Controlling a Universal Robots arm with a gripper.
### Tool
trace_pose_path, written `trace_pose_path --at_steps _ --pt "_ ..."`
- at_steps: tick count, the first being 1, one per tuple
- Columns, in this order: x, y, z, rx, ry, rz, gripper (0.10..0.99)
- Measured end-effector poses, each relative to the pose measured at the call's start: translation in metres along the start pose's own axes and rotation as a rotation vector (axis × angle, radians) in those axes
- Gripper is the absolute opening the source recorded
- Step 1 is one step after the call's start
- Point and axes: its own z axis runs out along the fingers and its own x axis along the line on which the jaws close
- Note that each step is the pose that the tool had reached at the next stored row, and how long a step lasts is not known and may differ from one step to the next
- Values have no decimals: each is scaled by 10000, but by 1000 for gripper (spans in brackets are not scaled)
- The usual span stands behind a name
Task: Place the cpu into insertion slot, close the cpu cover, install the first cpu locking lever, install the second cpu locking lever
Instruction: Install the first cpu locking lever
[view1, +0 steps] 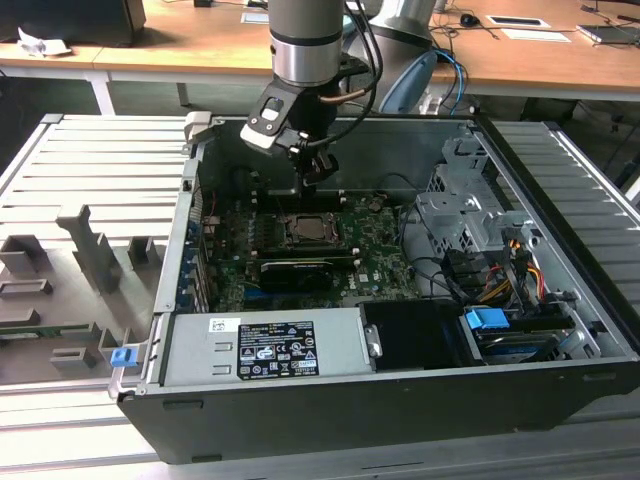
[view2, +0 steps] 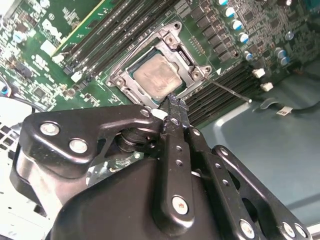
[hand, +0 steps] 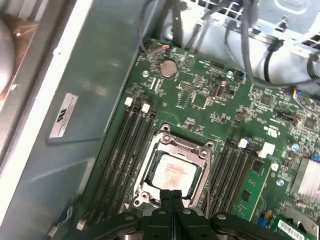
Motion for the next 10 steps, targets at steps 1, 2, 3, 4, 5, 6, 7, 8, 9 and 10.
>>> trace_pose_path --at_steps 1,2,3,4,5,6,7,8,9,10 --pt "0 0 0 1 9 -132 106" --pt "0 0 0 2 14 -220 106" --pt "0 0 0 4 24 -383 106" --pt "0 0 0 5 33 -528 106" --pt "0 0 0 7 40 -646 106" --pt "0 0 0 9 50 -813 106" --pt "0 0 0 10 56 -918 106" --pt "0 0 0 11 67 -1083 106" --pt "0 0 0 13 73 -1191 106" --pt "0 0 0 14 82 -1334 106"
